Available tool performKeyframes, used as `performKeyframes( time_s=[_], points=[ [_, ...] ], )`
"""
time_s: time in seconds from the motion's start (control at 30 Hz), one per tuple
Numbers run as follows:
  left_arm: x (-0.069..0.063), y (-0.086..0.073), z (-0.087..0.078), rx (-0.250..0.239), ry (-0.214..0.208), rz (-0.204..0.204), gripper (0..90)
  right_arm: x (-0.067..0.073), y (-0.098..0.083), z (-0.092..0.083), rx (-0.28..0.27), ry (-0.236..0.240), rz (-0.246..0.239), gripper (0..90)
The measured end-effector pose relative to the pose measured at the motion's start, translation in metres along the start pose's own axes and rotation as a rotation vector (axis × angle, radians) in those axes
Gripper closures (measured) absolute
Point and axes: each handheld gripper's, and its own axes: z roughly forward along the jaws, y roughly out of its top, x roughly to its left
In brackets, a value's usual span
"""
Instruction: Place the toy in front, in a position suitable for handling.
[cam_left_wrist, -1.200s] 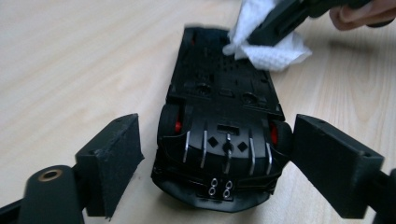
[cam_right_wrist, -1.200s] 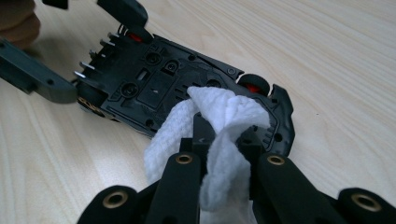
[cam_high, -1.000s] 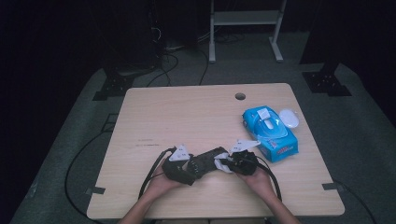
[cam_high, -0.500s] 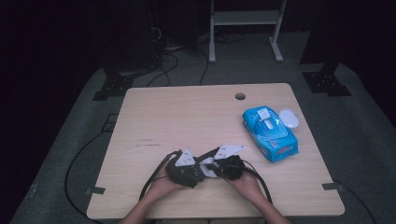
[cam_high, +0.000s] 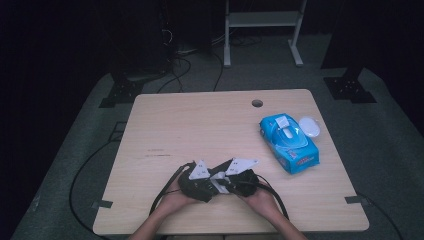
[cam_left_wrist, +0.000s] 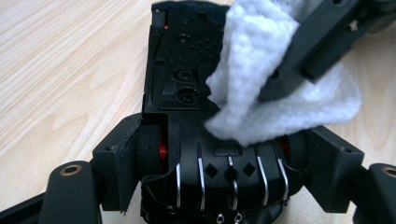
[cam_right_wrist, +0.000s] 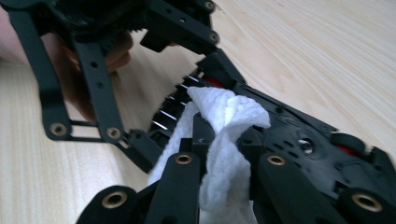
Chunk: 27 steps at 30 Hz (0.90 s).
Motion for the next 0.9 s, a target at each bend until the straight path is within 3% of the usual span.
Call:
performKeyframes(
  time_s=[0.07, 0.17, 0.23, 0.33, 0.43, 0.53, 0.6, 0.77, 0.9],
  points=[
    [0.001, 0.0, 0.0, -0.008, -0.005, -0.013, 23.9, -0.008, -0.002, -0.003, 0.007, -0.023, 0.019, 82.2],
    [0.002, -0.001, -0.001, -0.015, -0.006, -0.024, 23.8, -0.024, -0.01, -0.009, 0.031, -0.116, 0.031, 82.2],
    [0.002, -0.001, -0.001, -0.015, -0.006, -0.02, 23.9, -0.031, -0.014, -0.012, 0.034, -0.142, 0.049, 82.2],
    [0.003, 0.0, -0.001, -0.012, -0.009, -0.029, 24.2, -0.028, -0.014, -0.011, 0.026, -0.146, 0.049, 82.2],
    [0.003, 0.0, 0.0, -0.025, -0.011, -0.042, 24.3, -0.016, -0.008, -0.006, -0.009, -0.068, 0.042, 82.1],
    [0.002, 0.0, -0.001, -0.021, -0.008, -0.029, 24.3, -0.005, -0.003, -0.002, -0.003, -0.067, -0.025, 81.6],
    [0.002, 0.0, -0.001, -0.022, -0.007, -0.03, 24.3, -0.008, -0.004, -0.003, 0.006, -0.071, -0.028, 78.9],
    [0.004, 0.0, -0.002, -0.02, -0.009, -0.02, 24.4, -0.018, -0.006, -0.012, 0.007, -0.077, 0.023, 64.9],
    [0.004, 0.0, -0.002, -0.026, -0.006, -0.029, 24.6, -0.018, -0.005, -0.02, -0.006, -0.085, 0.014, 60.8]
  ],
)
